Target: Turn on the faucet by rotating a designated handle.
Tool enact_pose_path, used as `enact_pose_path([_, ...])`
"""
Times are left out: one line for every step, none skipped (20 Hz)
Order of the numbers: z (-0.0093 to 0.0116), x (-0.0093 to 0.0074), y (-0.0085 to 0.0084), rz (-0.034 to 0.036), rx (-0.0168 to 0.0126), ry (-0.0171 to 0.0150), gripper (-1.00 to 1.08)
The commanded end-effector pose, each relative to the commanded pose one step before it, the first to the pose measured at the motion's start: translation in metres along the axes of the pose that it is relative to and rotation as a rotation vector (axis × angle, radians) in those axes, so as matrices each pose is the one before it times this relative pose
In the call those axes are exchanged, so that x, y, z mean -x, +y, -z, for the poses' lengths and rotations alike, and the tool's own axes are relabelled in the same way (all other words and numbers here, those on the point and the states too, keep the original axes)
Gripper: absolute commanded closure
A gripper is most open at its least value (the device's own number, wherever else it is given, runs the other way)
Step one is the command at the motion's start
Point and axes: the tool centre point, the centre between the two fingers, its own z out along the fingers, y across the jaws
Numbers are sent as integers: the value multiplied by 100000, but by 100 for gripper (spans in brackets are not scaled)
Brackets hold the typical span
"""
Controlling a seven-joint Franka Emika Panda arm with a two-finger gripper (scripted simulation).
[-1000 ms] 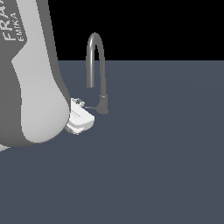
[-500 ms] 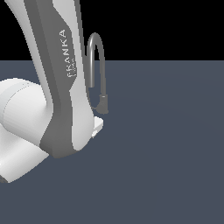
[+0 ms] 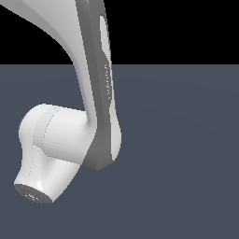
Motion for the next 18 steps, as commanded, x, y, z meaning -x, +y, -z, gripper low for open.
enact_pose_path([-417, -514, -204, 3013, 2923, -410, 108])
enact_pose_path([-142, -169, -77, 981, 916, -121, 108])
enact_pose_path([-132, -154, -69, 900, 838, -111, 108])
enact_pose_path([-122, -139, -64, 815, 758, -101, 108])
enact_pose_path([-111, -124, -56, 734, 681, -92, 108])
enact_pose_path([-100, -109, -51, 646, 598, -81, 108])
enact_pose_path([-88, -94, -44, 562, 520, -71, 108])
enact_pose_path([-75, -79, -37, 477, 440, -60, 108])
enact_pose_path([-62, -65, -30, 392, 361, -50, 108])
enact_pose_path([-49, -50, -24, 304, 279, -39, 108])
enact_pose_path([-35, -35, -18, 215, 197, -27, 108])
enact_pose_path([-21, -22, -8, 134, 123, -17, 108])
enact_pose_path([-13, -4, -29, 0, 0, 0, 108])
enact_pose_path([0, 0, 0, 0, 0, 0, 108])
enact_pose_path([0, 0, 0, 0, 0, 0, 108])
enact_pose_path([0, 0, 0, 0, 0, 0, 108])
enact_pose_path([22, 6, 39, 0, 0, 0, 108])
enact_pose_path([-5, 400, 136, 0, 0, 0, 108])
